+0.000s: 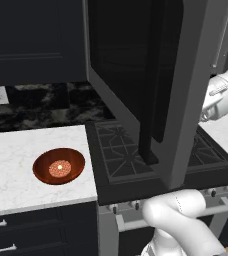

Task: Open the microwave, place the bowl with waffle inside the microwave, then close the microwave door and turn it on.

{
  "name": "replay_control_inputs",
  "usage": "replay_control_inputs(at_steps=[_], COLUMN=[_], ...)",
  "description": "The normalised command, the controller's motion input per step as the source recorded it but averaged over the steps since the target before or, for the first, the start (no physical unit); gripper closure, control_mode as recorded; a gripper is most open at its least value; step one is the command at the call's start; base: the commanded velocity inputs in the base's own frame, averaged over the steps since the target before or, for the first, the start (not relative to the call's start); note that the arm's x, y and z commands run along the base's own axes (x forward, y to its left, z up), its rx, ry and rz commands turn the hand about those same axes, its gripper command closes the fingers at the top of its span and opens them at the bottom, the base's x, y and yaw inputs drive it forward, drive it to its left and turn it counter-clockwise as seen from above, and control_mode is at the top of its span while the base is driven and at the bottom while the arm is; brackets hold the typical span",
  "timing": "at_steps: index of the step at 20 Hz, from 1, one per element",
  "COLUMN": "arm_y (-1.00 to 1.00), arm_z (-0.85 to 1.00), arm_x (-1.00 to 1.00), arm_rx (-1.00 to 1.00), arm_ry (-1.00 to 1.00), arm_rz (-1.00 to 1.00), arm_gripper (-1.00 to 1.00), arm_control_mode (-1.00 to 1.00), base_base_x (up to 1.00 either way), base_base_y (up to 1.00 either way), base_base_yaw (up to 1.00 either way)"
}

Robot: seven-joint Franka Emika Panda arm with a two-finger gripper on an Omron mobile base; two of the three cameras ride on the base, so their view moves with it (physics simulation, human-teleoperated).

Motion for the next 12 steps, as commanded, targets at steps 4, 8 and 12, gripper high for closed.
replay_control_inputs(at_steps=[4,8,12], arm_y=[-0.30,-1.00,-1.00], arm_z=[0.03,0.00,-0.28], arm_x=[0.29,0.31,0.35], arm_rx=[0.11,0.05,0.08], arm_ry=[0.12,0.39,0.31], arm_rz=[-0.06,0.00,0.00], arm_gripper=[-1.00,-1.00,-1.00], arm_control_mode=[-1.00,-1.00,-1.00], base_base_x=[0.00,0.00,0.00], base_base_y=[0.00,0.00,0.00], base_base_yaw=[0.00,0.00,0.00])
